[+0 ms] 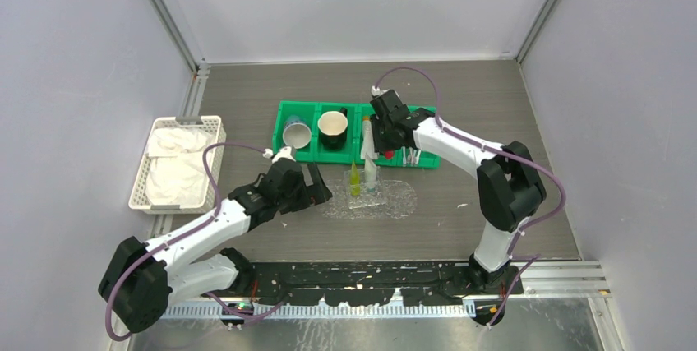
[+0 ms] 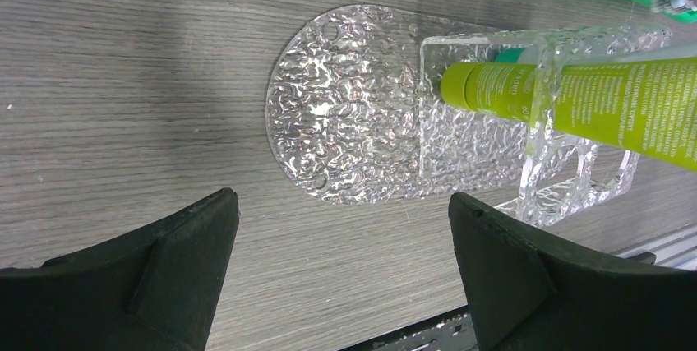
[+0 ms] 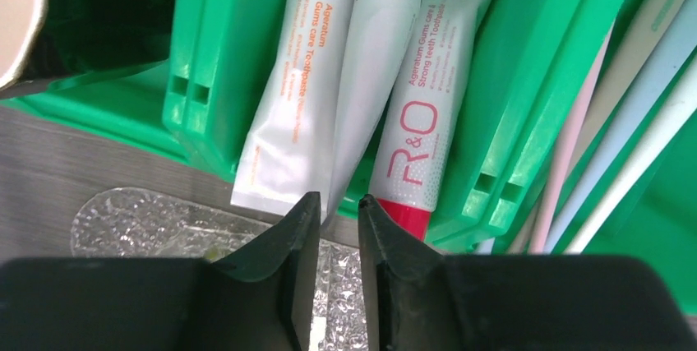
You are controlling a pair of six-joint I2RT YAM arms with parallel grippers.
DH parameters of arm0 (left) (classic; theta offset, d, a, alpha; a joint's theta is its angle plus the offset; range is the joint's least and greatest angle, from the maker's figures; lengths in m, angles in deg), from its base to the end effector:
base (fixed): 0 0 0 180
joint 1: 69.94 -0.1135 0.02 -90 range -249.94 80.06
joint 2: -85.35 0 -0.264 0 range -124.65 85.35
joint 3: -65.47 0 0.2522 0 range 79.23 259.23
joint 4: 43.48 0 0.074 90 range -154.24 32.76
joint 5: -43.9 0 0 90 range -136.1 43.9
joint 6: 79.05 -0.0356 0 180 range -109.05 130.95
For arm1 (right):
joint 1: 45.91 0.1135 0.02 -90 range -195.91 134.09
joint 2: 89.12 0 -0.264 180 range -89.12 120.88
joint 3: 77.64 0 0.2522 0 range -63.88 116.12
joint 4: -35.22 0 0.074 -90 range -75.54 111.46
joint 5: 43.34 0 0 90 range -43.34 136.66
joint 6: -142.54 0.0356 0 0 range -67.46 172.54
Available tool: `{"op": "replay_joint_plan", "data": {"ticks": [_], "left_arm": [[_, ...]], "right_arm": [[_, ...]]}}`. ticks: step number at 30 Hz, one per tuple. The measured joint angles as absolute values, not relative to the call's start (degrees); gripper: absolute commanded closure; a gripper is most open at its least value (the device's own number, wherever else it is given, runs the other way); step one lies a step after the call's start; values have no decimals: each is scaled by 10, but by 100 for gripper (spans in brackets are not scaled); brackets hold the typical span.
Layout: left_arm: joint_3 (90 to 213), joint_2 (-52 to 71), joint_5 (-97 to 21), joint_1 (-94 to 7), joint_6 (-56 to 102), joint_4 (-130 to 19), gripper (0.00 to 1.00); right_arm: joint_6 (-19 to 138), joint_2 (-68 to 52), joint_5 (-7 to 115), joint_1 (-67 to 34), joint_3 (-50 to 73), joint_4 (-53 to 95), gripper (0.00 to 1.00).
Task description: Prepare toiletry sets of a toothbrush and toothpaste on the tray
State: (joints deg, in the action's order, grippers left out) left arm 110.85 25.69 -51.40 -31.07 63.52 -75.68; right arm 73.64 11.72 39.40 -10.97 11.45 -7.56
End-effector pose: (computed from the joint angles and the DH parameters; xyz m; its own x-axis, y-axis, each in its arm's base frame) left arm 0.1628 -0.1270 0.1998 -0.8000 -0.3707 -0.4717 -0.0986 0.8568 -0.5061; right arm 0.3141 0.2139 0.2324 -0.8057 -0.1273 -0.5784 -0.2336 0.9658 0.1129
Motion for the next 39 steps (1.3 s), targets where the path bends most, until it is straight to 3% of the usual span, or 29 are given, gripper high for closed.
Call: {"op": "replay_joint_plan", "data": {"ticks": [4,9,16,24,28,34,39], "left_arm": [[1108,258,-514,-311,635,-757,0],[1108,268,-514,-311,635,-757,0],[1108,289,-515,-311,635,-762,0],[1122,336,-527,-311,623,-791,0],[1221,324,-533,-312,591,-828,0],[1502,197,-520,-326,527,-842,0],[1601,96,-488,-329,504,-849,0]], "right_arm": [[736,137,386,-110,117,-75,89],[737,141,374,-109,125,-81,98],[731,108,348,-108,154,-130,99],[722,-65,340,-108,218,-171,99],[722,-157,372,-107,229,-203,99],[732,-250,454,-78,199,-269,99],[757,-290,492,-28,132,-296,99]]}}
